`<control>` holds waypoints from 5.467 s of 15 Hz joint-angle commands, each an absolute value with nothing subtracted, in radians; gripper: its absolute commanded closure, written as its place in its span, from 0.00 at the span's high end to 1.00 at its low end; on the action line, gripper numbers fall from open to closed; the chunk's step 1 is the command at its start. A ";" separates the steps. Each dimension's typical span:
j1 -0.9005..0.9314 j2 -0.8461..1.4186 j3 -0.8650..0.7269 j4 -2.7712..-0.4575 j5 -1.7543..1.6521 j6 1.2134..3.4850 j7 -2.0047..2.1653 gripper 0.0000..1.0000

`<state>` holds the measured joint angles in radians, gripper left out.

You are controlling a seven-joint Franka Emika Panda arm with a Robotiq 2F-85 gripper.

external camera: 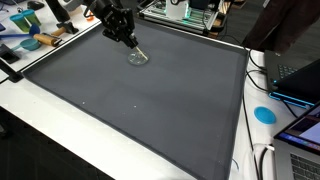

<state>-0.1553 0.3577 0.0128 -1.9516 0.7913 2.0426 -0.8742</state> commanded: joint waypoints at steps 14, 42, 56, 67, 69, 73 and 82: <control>-0.057 0.215 0.015 -2.023 0.318 2.181 -0.449 0.03; -0.008 0.133 0.022 -2.043 0.067 2.154 -0.237 0.13; -0.018 0.164 0.015 -2.165 0.056 2.146 -0.253 0.03; -0.022 0.198 0.015 -2.220 0.061 2.268 -0.249 0.03; -0.021 0.207 0.012 -2.228 0.049 2.302 -0.236 0.03; -0.022 0.221 0.011 -2.235 0.045 2.328 -0.236 0.03; -0.022 0.258 0.014 -2.228 0.049 2.330 -0.237 0.03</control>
<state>-0.0173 0.2462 0.0118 -2.2131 0.0679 2.3062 -0.2435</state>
